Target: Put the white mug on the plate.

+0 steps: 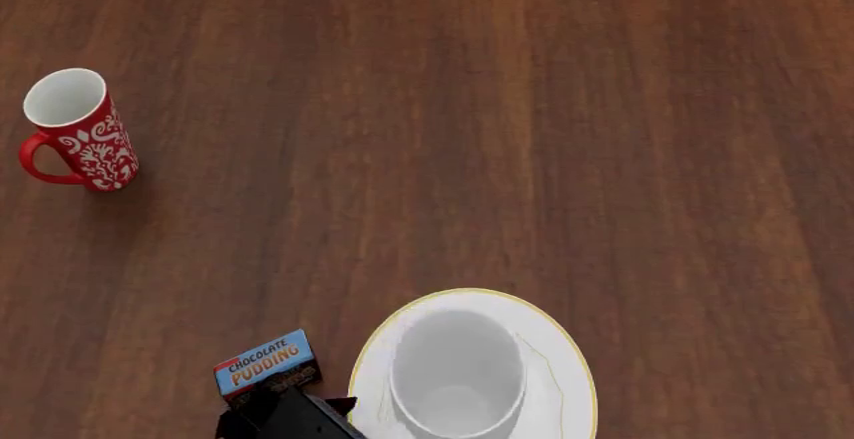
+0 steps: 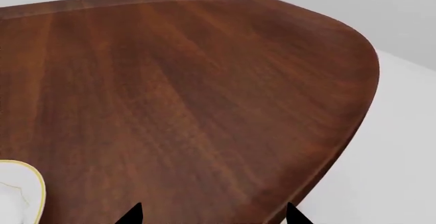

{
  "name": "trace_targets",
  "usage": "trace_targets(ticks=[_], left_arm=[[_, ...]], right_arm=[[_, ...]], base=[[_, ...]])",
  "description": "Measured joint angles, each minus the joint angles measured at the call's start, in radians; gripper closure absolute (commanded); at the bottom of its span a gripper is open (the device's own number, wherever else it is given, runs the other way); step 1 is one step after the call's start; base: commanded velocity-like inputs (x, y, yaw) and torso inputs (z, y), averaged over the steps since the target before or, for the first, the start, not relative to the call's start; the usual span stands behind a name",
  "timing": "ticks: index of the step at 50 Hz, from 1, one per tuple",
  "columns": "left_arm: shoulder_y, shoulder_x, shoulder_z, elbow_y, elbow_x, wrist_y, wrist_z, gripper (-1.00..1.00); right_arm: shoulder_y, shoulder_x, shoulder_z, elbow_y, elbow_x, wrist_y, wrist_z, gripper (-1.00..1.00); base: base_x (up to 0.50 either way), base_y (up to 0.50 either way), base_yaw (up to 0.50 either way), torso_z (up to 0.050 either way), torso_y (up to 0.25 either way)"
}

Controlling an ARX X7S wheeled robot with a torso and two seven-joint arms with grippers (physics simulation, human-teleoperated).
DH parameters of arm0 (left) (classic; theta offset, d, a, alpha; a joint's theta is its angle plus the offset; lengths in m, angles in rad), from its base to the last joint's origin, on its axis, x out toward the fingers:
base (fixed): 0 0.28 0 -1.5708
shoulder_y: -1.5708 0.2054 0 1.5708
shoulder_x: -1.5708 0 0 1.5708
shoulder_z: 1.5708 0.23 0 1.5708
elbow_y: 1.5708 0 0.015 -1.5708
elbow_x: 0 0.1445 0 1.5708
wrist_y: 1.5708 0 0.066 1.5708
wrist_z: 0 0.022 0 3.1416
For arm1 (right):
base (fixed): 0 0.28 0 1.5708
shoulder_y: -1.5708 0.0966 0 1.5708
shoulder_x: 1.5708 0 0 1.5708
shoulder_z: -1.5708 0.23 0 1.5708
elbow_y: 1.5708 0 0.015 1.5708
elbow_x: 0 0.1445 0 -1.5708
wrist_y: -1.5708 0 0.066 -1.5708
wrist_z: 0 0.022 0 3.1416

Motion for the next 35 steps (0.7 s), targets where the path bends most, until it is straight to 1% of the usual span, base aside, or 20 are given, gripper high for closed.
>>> trace_targets(ticks=[23, 35], left_arm=[[0.014, -0.01, -0.003, 0.01, -0.017, 0.0, -0.015, -1.0], [0.027, -0.025, -0.009, 0.061, -0.031, -0.015, -0.034, -1.0]], right_arm=[[0.006, 0.0, -0.011, 0.012, 0.003, -0.011, -0.004, -1.0], [0.007, -0.002, -0.019, 0.022, 0.003, -0.021, -0.01, -1.0]], base=[[0.0, 0.0, 0.0, 0.0, 0.0], [0.0, 0.0, 0.0, 0.0, 0.0]])
